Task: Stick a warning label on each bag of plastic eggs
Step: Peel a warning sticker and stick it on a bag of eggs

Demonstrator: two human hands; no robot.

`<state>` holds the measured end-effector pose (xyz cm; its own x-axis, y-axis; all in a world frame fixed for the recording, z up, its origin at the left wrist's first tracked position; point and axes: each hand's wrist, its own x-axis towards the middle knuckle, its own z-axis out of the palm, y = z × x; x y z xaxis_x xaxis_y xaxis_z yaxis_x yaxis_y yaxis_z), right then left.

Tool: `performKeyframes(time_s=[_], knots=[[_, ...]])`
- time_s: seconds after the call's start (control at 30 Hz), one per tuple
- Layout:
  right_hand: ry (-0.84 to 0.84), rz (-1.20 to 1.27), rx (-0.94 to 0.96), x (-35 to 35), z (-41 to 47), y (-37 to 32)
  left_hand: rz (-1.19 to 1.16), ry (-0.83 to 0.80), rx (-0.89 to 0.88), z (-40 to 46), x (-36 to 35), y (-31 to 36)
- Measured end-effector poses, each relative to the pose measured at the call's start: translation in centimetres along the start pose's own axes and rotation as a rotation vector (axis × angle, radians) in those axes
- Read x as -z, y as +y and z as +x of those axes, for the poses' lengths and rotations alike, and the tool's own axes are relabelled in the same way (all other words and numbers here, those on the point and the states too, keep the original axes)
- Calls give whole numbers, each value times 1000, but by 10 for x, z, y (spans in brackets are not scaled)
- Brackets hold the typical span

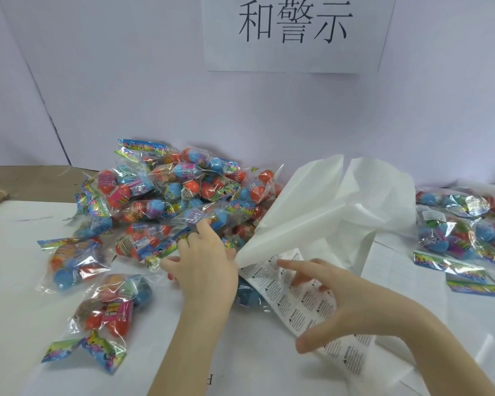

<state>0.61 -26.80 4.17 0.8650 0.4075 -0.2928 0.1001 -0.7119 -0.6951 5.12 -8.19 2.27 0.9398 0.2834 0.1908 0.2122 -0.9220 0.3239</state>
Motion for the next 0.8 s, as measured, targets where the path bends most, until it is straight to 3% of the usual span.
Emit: performKeyframes(time_s=[0.17,0.3,0.5,0.6,0.8], knots=[[171,-295,21,-11,14,9,-15,38,-20,0,2,0],[208,-382,128,-21,23,15,-91,12,-125,4,-1,-1],[316,-376,208,-17,22,19,-622,30,-51,2,2,4],[386,-186,203,-11,15,14,-695,-119,-161,-1,8,6],[513,-90,228,5,1,9,-497,-372,-389,-5,4,7]])
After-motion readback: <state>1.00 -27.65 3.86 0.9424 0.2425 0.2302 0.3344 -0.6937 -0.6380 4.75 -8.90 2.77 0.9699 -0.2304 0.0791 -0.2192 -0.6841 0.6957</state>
